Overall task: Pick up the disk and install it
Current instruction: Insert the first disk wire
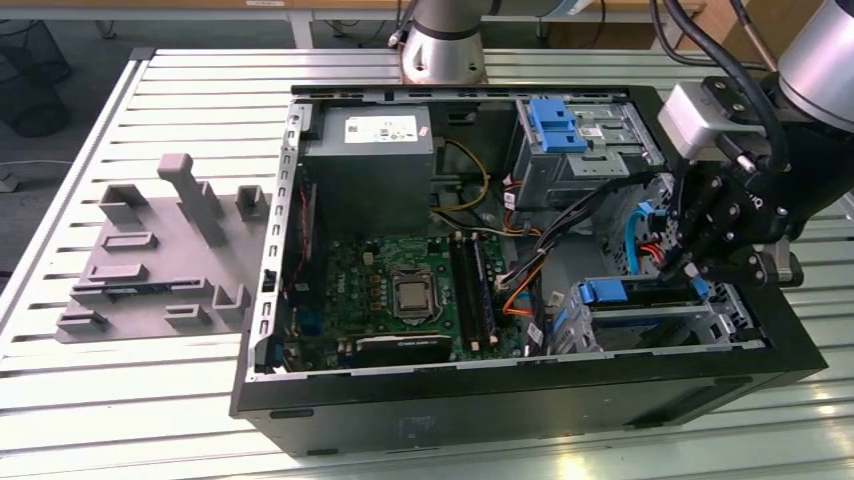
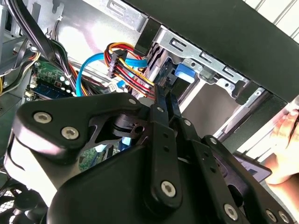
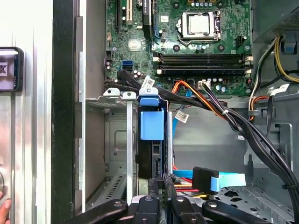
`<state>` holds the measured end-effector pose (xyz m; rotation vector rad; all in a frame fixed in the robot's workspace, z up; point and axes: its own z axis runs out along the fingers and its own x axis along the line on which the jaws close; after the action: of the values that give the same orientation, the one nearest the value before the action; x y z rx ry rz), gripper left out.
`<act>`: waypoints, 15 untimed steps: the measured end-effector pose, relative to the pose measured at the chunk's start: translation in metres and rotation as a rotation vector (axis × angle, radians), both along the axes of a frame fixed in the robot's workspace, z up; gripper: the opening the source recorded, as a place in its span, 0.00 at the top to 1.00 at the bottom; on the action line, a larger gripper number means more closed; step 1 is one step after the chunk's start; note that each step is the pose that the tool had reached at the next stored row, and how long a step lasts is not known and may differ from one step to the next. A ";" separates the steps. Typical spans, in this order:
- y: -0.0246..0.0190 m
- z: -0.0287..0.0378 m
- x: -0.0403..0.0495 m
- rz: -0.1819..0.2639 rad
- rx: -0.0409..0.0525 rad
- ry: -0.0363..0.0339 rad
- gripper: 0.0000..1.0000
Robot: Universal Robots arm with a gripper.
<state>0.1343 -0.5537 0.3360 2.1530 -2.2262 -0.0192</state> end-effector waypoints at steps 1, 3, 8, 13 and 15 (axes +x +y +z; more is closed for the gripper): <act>0.0000 -0.0002 0.0000 0.000 -0.0001 0.0001 0.84; 0.0000 -0.0007 0.0000 0.000 -0.0001 0.0001 0.84; 0.0000 -0.0020 0.0001 0.000 -0.0001 0.0007 0.84; 0.0000 -0.0030 0.0001 -0.001 -0.0001 0.0016 0.84; 0.0000 -0.0034 0.0001 -0.001 -0.0001 0.0024 0.84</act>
<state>0.1344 -0.5537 0.3325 2.1509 -2.2257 -0.0216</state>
